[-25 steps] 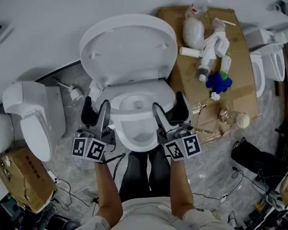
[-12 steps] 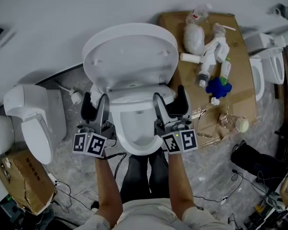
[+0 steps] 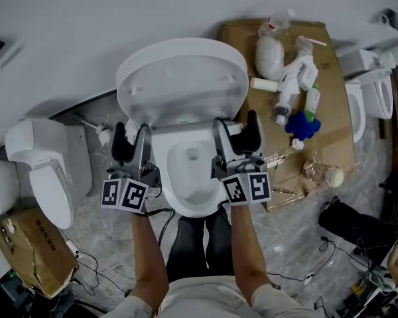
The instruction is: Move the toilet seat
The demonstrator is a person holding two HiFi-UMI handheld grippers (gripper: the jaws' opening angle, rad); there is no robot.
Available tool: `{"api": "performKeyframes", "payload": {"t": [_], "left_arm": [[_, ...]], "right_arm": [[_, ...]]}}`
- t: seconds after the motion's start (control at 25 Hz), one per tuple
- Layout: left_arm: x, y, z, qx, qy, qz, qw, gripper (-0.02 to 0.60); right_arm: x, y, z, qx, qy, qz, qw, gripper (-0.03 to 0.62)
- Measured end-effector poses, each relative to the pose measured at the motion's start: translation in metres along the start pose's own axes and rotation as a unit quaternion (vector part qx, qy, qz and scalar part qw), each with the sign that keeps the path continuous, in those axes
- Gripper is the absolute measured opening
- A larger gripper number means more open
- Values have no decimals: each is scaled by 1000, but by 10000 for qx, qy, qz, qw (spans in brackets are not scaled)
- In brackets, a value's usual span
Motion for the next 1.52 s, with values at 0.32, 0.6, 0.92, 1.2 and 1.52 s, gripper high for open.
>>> {"api": "performKeyframes", "payload": {"t": [0.32, 0.6, 0.92, 1.2, 1.52], "left_arm": [[-3, 12, 3, 68, 25, 15, 10000, 351], [-4, 21, 4, 136, 104, 26, 9998, 351], [-8, 32, 6, 203, 154, 10, 9997, 351], [-12, 42, 8, 271, 197, 24, 9994, 351], [-14, 51, 8, 365, 251, 82, 9990, 351]], "right_arm": [[4, 14, 0, 47, -8, 42, 10000, 413], [7, 25, -1, 76, -11, 39, 10000, 413], [10, 38, -3, 125, -38, -5, 9999, 413], [11, 52, -4, 195, -57, -61, 9998, 413], [14, 63, -5, 245, -85, -72, 9996, 413]]}}
Point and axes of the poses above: the fingertips, and each gripper's own axes: y forward along the fingers, x to its right, z out of its top, the point moved 7 cm from there along -y, backward along the fingers, and after that the axes turned 1 degree about x, right-handed, at the moved point
